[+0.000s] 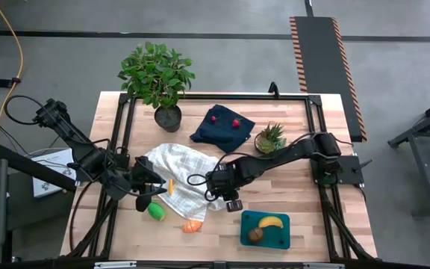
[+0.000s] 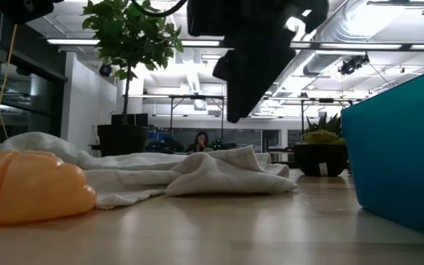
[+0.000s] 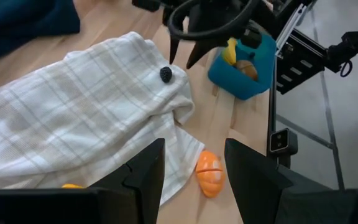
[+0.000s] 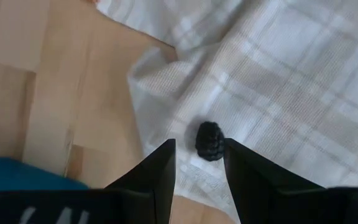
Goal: Pick and placing Produce into tupperware
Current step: Put the blackberry into the bin
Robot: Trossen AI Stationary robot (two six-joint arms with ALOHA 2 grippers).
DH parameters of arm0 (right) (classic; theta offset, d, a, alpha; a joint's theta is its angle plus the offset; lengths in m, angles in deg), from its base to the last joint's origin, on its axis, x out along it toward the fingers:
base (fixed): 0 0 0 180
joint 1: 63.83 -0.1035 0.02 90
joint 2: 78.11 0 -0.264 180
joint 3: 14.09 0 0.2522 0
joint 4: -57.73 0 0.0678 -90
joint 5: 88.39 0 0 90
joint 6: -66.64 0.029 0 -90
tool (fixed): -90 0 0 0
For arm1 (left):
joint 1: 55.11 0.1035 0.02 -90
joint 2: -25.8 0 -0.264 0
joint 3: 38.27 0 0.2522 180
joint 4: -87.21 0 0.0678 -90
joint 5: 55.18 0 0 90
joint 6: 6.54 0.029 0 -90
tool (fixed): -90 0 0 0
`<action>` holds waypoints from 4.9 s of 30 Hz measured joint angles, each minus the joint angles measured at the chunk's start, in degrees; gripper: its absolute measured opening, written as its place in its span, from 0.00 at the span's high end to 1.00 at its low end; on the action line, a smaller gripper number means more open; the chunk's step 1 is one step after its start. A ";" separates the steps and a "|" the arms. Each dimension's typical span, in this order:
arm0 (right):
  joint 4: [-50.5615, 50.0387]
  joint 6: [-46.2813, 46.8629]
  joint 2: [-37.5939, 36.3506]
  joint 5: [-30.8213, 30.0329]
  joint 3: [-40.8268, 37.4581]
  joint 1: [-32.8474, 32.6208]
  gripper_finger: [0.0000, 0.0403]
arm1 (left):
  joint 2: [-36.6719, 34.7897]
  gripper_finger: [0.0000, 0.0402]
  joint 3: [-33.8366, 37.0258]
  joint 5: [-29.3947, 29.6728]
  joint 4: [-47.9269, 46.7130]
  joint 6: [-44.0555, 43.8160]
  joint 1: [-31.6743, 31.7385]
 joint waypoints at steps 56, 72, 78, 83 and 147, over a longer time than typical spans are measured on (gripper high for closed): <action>-0.34 1.19 5.86 3.67 0.00 1.51 0.81 | 0.02 0.61 0.00 0.00 -0.48 -1.09 0.00; -3.04 8.33 -3.26 2.58 0.96 1.95 0.82 | 0.02 0.61 0.00 -0.02 -0.94 -0.85 0.00; -3.42 13.11 -7.15 2.66 0.96 2.88 0.82 | 0.02 0.61 0.00 -0.02 -1.23 -0.85 0.00; -3.73 15.25 -11.04 2.11 0.96 4.24 0.82 | 0.02 0.61 0.00 -0.02 -1.29 -0.85 0.00; -39.71 43.58 -46.43 -10.94 -1.03 6.76 0.82 | 0.00 0.61 0.00 2.35 -1.38 -1.01 0.01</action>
